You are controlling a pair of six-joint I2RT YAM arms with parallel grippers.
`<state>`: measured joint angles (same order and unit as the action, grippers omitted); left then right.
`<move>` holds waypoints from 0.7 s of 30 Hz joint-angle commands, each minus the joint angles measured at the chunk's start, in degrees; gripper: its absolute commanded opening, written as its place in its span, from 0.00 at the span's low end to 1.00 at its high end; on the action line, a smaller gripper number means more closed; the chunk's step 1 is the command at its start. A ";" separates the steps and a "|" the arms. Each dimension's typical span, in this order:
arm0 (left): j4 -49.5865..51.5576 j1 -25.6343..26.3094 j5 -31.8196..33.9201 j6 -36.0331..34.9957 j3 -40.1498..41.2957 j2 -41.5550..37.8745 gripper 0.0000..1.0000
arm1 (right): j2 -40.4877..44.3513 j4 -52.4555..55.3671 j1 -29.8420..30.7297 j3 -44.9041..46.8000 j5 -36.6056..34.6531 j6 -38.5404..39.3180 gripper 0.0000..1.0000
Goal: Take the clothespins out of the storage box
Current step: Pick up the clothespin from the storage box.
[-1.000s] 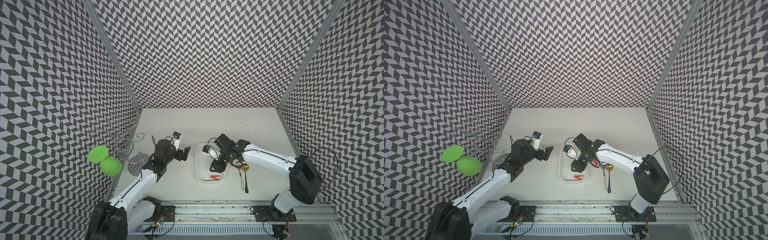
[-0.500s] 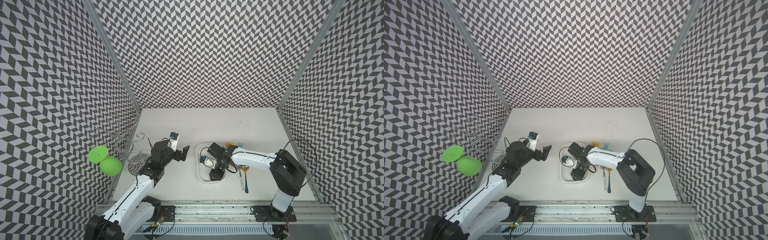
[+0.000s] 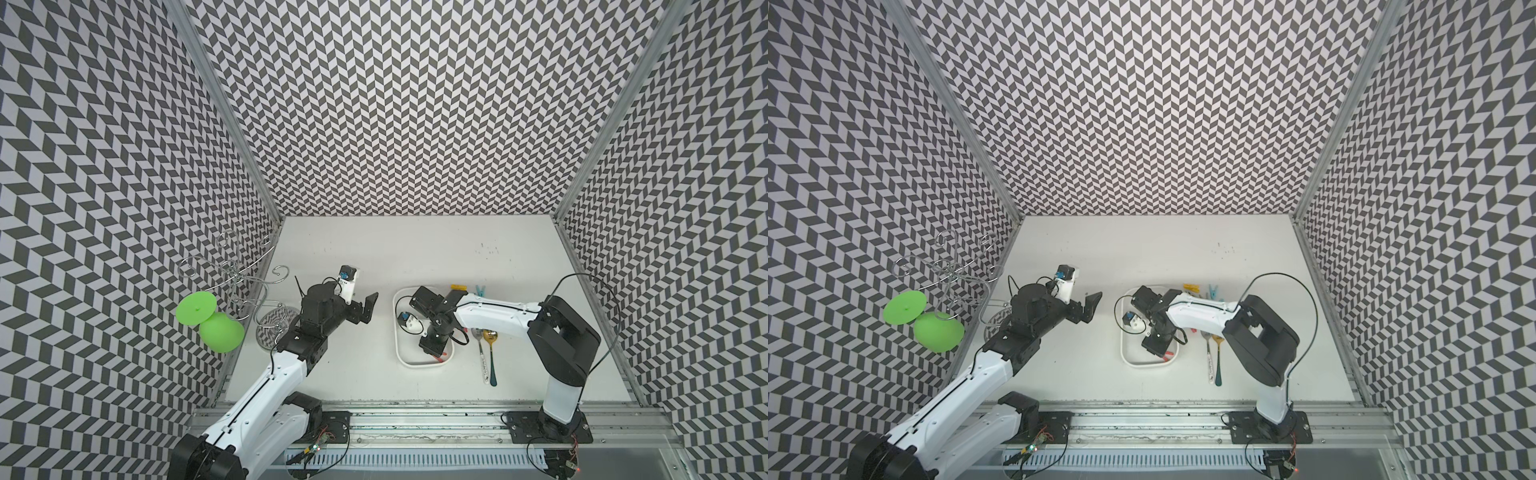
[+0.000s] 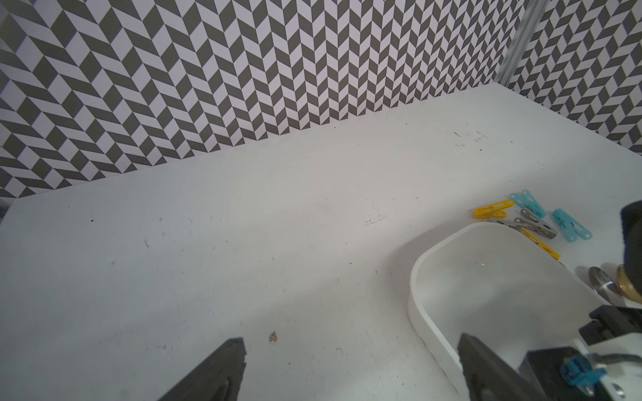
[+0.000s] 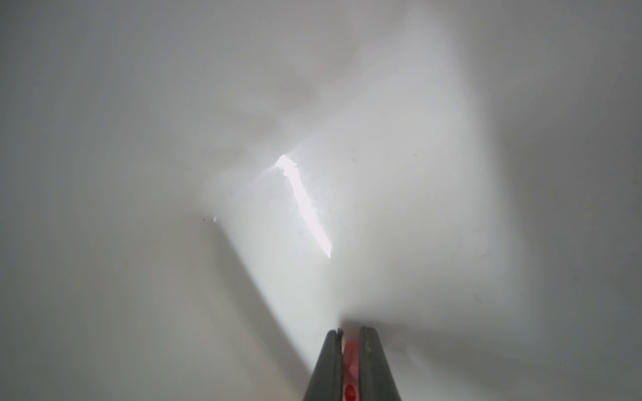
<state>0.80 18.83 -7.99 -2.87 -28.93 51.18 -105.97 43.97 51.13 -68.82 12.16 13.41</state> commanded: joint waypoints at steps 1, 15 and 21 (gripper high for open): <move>0.56 -0.21 0.81 -0.45 -0.21 -0.63 0.99 | 0.20 0.26 -0.74 -2.64 -0.18 -0.52 0.02; 0.25 -0.28 1.48 -0.73 0.12 -0.21 1.00 | 7.32 -0.32 -12.45 -9.77 1.72 -8.61 0.00; 0.13 -0.27 1.48 -0.38 0.37 -0.11 1.00 | 12.30 -0.44 -21.39 -8.90 -3.18 -17.45 0.00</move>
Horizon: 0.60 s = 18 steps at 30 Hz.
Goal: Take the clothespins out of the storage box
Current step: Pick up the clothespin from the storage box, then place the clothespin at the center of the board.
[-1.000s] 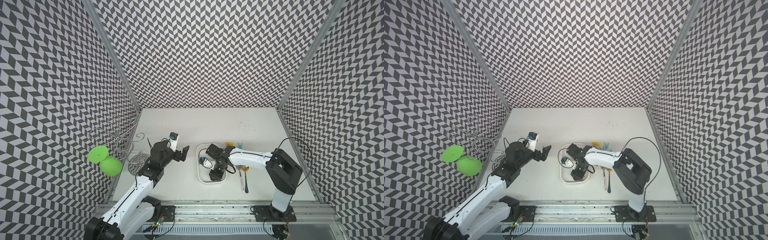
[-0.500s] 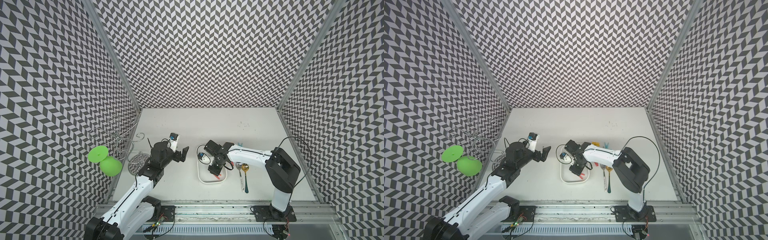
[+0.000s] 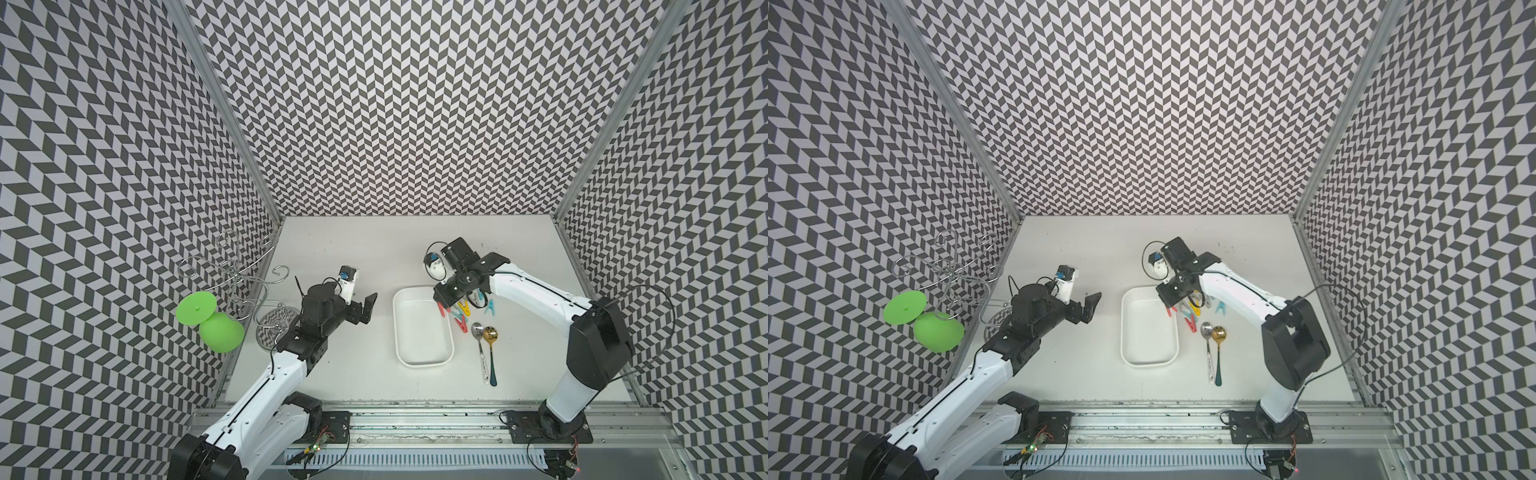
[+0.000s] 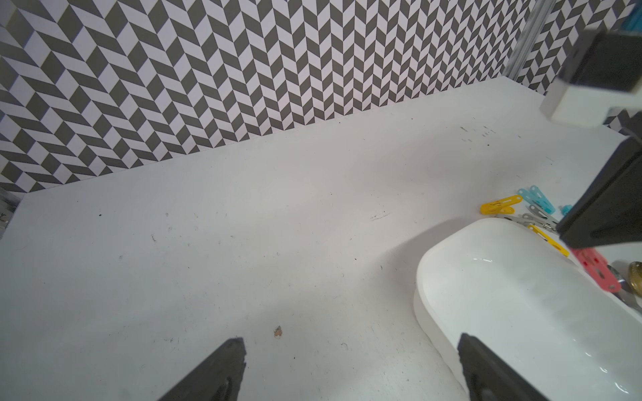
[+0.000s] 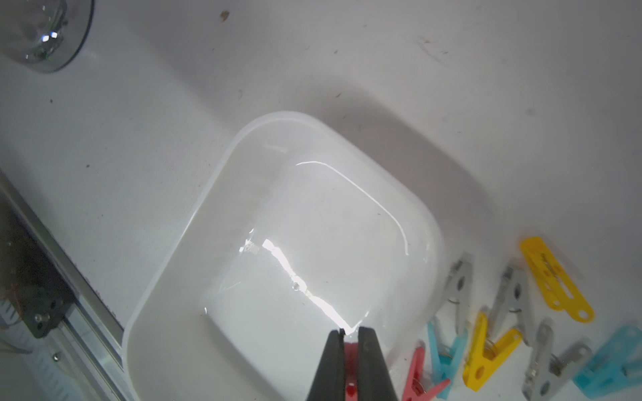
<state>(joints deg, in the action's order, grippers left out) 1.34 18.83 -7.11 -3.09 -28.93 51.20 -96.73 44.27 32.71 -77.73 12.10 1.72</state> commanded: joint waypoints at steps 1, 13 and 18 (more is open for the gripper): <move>-0.59 -0.25 0.62 -0.01 0.54 -0.04 0.99 | 3.75 -0.79 -4.84 0.80 -4.13 -7.04 0.00; -1.21 -0.22 2.40 -0.82 1.06 0.77 1.00 | 6.32 -10.52 -24.18 18.50 -7.34 -20.34 0.04; -1.16 -0.46 3.42 -1.30 0.88 1.01 0.99 | 4.30 -13.78 -27.99 22.72 -8.75 -22.86 0.05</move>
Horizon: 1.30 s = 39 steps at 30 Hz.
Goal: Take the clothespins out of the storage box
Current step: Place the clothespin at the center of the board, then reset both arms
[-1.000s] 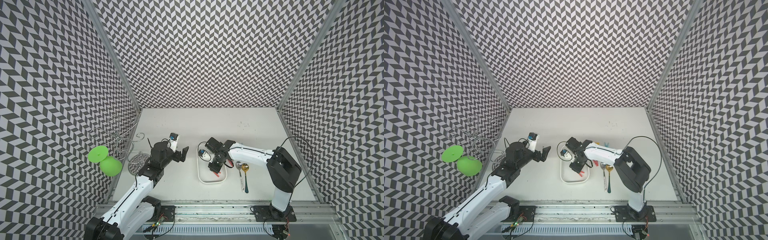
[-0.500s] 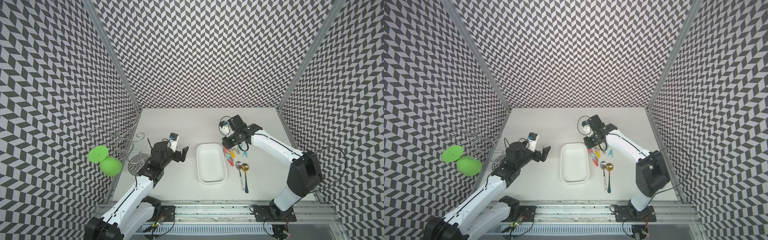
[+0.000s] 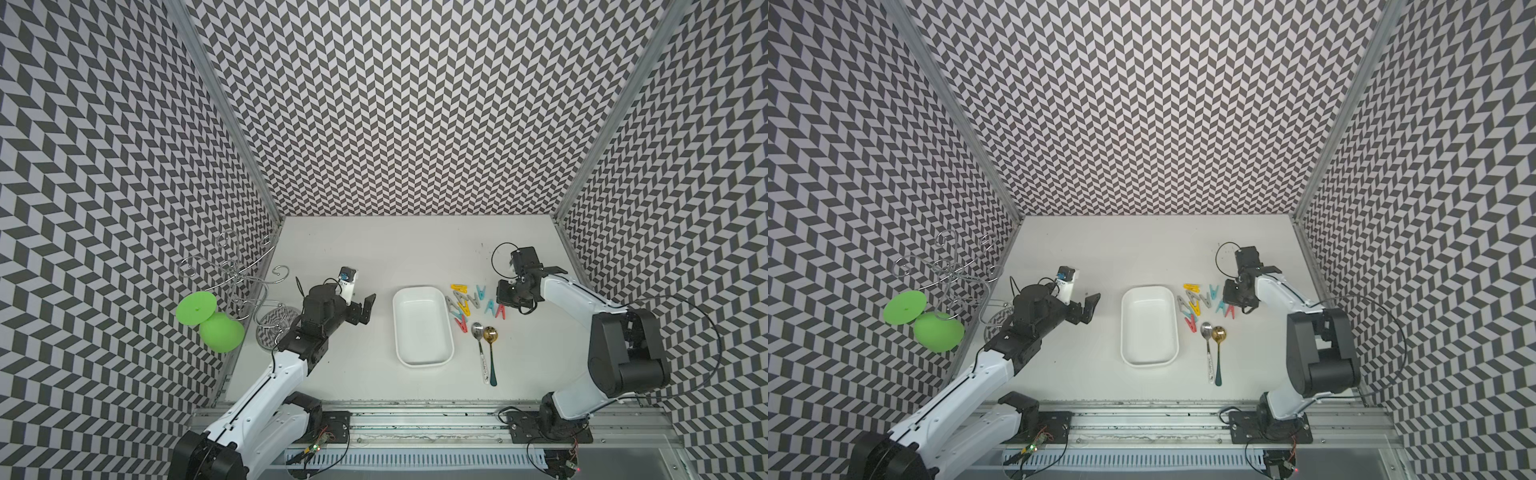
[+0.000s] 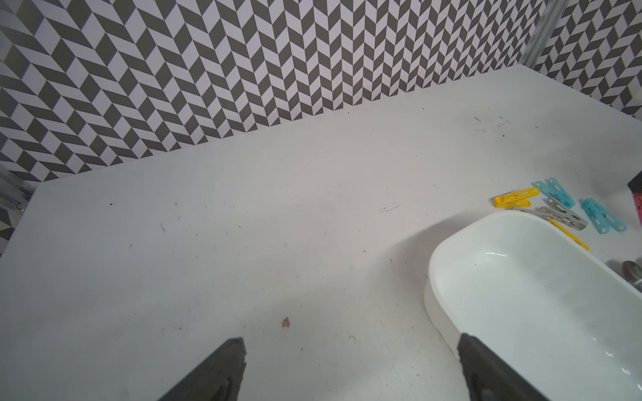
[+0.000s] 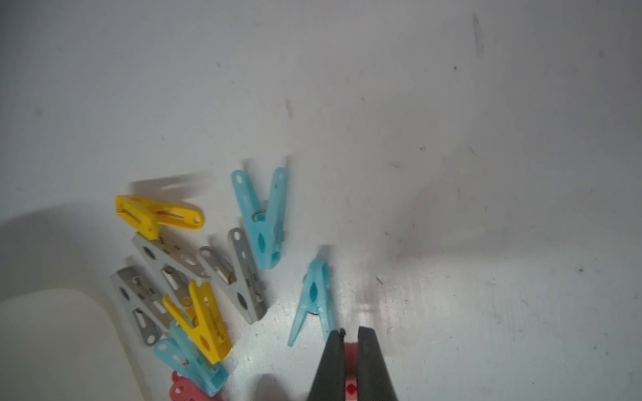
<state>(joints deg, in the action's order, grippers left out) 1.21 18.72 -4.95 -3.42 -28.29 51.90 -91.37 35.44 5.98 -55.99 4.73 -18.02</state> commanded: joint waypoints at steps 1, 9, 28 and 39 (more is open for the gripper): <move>-1.05 -0.53 1.34 -0.90 0.28 0.39 0.99 | -1.62 -5.39 -1.76 1.48 -1.39 -3.31 0.06; -1.40 -1.73 1.26 -0.62 1.04 -0.17 1.00 | -1.09 -7.94 -3.67 1.87 0.26 -1.57 0.21; -16.46 -9.73 -0.09 -0.57 3.57 6.01 0.99 | 13.18 -47.29 -7.72 14.19 -3.22 7.85 0.93; -28.75 -17.08 -2.34 -2.73 8.56 8.58 0.99 | 13.88 -79.06 -7.77 30.52 -1.14 17.35 0.99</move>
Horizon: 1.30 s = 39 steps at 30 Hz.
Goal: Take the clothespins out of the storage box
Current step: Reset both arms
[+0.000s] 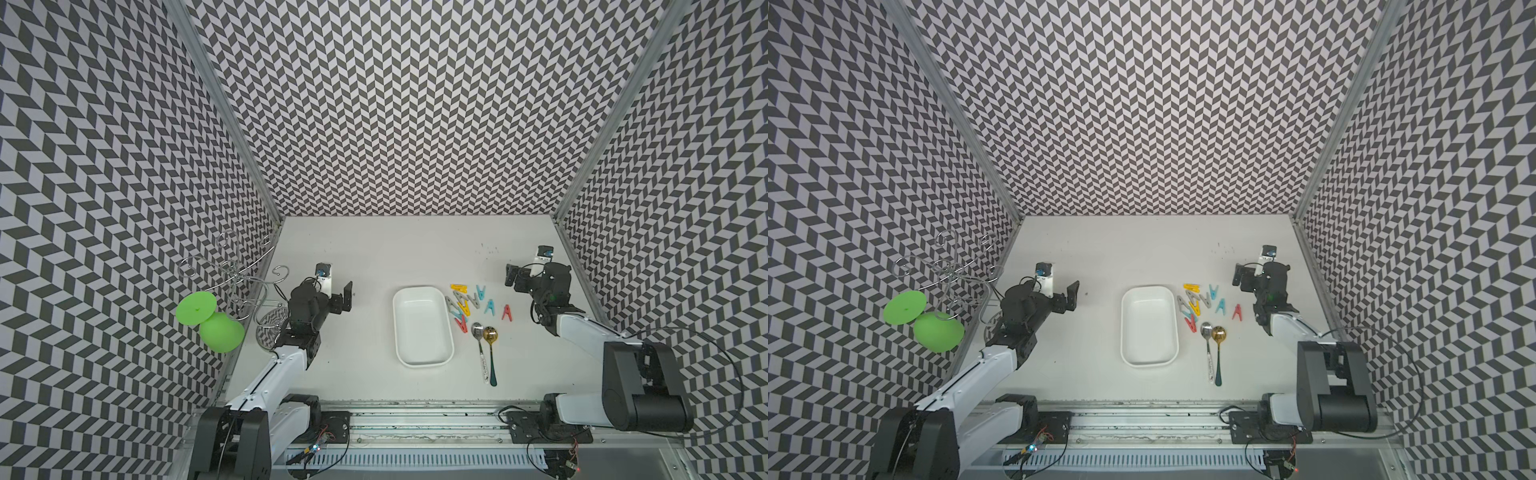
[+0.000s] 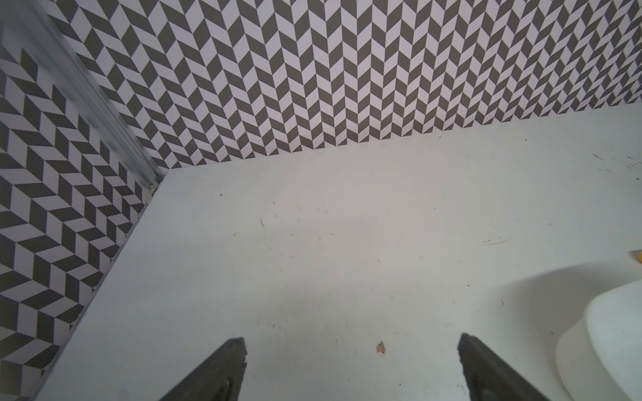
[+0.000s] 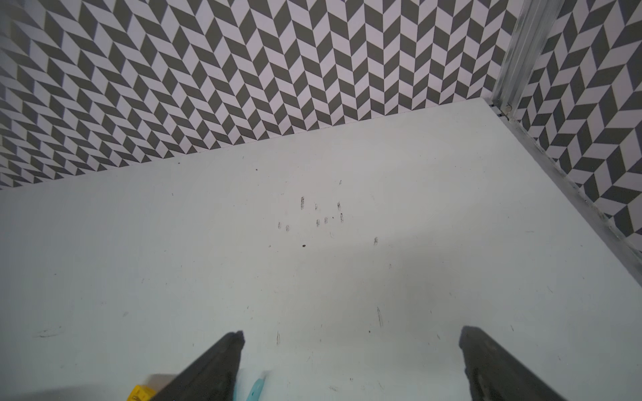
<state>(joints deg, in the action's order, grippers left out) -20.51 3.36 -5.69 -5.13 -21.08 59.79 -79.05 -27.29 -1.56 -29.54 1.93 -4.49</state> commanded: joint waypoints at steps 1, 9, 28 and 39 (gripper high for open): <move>-9.08 -2.74 -1.81 -0.22 1.92 1.48 1.00 | 1.17 -19.42 -0.21 5.60 1.93 3.58 0.99; -24.09 -5.11 -3.26 0.07 3.55 11.25 1.00 | -4.99 -26.59 -0.20 6.51 10.16 6.30 0.99; -28.61 -6.10 -11.74 1.71 -7.02 30.65 0.99 | -11.18 -56.42 -0.37 20.04 14.65 6.90 0.99; -28.35 -4.66 -7.95 1.08 -6.96 30.48 1.00 | -9.43 -46.52 -0.31 15.57 11.21 6.63 1.00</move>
<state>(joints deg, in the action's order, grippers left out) -48.34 -2.09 -15.68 -3.55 -27.49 90.13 -88.79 -71.18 -1.67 -13.98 13.98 2.48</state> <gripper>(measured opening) 0.997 0.995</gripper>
